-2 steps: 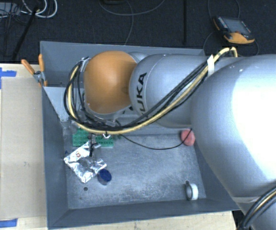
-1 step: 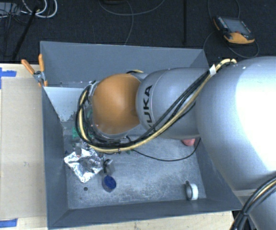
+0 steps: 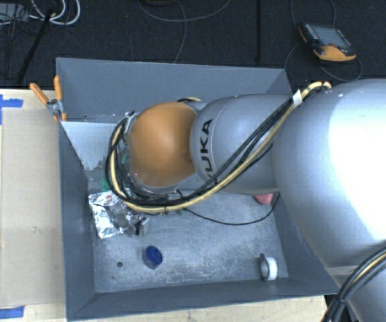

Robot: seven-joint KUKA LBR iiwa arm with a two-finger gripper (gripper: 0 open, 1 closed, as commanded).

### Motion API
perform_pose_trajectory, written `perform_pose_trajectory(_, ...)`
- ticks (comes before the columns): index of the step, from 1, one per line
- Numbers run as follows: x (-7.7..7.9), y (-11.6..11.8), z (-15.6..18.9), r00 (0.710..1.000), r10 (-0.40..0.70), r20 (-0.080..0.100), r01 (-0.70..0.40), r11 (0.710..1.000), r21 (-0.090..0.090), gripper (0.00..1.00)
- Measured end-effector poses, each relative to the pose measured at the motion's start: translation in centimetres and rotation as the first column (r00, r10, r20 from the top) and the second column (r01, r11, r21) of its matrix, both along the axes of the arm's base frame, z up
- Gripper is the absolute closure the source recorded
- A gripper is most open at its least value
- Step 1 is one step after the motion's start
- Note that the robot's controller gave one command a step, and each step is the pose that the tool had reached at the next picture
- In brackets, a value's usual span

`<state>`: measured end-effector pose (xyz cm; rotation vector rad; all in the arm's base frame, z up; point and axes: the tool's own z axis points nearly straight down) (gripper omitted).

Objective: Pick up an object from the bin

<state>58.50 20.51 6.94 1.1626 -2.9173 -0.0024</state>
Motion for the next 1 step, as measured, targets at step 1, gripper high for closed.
perform_pose_trajectory(1, -0.28, 0.1, 14.99, 0.999, 0.037, 0.012, -0.037, 0.999, 0.003, 1.0)
